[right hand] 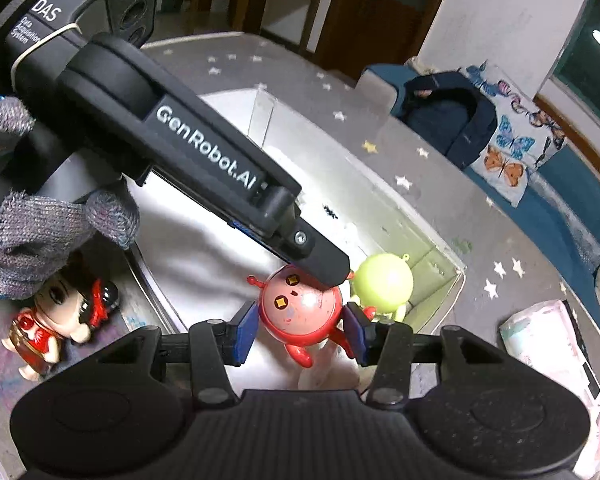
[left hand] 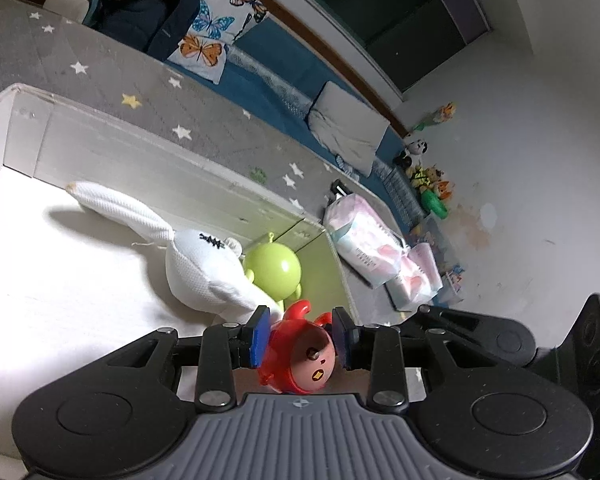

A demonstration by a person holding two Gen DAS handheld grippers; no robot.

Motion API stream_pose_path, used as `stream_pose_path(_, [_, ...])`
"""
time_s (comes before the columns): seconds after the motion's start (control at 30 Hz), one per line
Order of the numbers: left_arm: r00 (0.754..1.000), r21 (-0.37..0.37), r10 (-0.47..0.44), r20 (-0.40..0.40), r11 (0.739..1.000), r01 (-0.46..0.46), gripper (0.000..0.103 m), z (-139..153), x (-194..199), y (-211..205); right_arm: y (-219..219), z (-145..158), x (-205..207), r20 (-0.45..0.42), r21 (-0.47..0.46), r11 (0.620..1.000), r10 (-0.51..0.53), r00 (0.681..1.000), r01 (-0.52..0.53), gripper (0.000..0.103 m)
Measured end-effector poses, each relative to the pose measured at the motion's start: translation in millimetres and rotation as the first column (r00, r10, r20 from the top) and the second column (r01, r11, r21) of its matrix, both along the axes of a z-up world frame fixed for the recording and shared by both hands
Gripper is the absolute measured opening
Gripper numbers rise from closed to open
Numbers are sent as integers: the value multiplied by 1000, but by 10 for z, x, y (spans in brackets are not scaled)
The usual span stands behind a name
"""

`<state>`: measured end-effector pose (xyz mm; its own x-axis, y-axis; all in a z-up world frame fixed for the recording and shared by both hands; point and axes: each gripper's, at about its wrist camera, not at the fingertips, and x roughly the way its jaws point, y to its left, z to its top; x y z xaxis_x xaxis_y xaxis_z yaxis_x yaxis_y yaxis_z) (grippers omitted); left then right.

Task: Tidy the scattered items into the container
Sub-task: 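Carry the red doll with the right gripper into the box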

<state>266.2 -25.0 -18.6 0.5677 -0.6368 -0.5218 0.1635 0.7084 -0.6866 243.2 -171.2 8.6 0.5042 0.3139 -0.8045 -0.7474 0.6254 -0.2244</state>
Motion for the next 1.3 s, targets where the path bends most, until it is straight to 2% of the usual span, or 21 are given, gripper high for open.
stream_pose_path(0.3, [1000, 6, 0, -29, 1000, 0, 36, -125, 59, -15, -5, -58, 86, -54, -34, 999, 5, 999, -7, 48])
stream_pose_path(0.8, [999, 14, -5, -39, 1000, 6, 36, -106, 66, 11, -74, -19, 104, -90, 5, 1000, -14, 996, 14, 50])
stream_pose_path(1.3, [1000, 24, 3, -27, 1000, -2, 36, -53, 7, 33, -114, 29, 32, -71, 47, 998, -34, 997, 38, 50])
